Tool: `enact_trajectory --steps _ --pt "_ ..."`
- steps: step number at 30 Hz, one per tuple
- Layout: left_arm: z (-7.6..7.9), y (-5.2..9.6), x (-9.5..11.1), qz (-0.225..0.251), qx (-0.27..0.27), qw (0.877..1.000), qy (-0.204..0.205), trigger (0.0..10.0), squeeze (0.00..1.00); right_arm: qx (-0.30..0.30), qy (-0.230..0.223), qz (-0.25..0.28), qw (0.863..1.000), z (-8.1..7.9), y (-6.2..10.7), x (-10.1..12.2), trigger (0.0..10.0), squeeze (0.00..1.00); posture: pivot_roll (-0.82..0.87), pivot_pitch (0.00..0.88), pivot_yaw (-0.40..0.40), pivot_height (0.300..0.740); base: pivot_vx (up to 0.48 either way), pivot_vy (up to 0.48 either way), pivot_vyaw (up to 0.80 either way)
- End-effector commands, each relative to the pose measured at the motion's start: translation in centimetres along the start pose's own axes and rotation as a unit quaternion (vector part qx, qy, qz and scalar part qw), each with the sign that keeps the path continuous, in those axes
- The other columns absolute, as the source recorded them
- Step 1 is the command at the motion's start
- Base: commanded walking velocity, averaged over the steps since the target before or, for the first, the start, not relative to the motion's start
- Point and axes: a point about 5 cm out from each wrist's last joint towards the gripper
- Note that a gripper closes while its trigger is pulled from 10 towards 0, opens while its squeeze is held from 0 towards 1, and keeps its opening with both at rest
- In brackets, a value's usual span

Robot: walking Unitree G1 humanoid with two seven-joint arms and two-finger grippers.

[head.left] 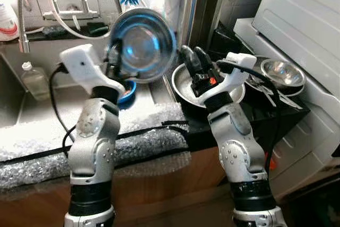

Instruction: Kitchen organization

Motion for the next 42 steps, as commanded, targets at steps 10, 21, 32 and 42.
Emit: enact_trajectory --steps 10,21,32,42 --pt "-1.5 -1.5 2.4 0.072 0.055 0.984 -0.155 0.0 0.00 0.000 0.017 0.017 1.000 -0.1 0.1 1.0 10.0 0.00 -0.04 0.000 -0.061 0.727 0.000 0.000 0.00" --pt "-5.5 -2.0 1.5 0.041 0.048 0.933 -0.356 10.0 0.00 -0.046 0.165 0.024 0.985 1.7 2.0 2.2 10.0 0.00 -0.06 0.005 -0.053 0.727 0.000 0.000 0.00" --pt "-10.4 -1.1 0.3 -0.028 0.091 0.915 -0.392 10.0 0.00 -0.122 0.243 -0.013 0.962 4.1 6.7 1.8 10.0 0.00 -0.07 0.019 -0.049 0.727 0.000 0.000 0.00" --pt "-11.4 -1.0 -2.1 -0.095 0.108 0.922 -0.359 10.0 0.00 -0.120 0.237 -0.030 0.964 3.4 7.1 1.0 10.0 0.00 -0.07 0.021 -0.043 0.727 0.000 0.000 0.00"
Point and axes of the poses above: a point about 5 cm out from each wrist's last joint towards the gripper, its own y axis pointing back from the gripper into the wrist, its own x axis along the axis of the wrist's last joint, z = x × y, and after that the axes turned 4 degrees about y, right-handed
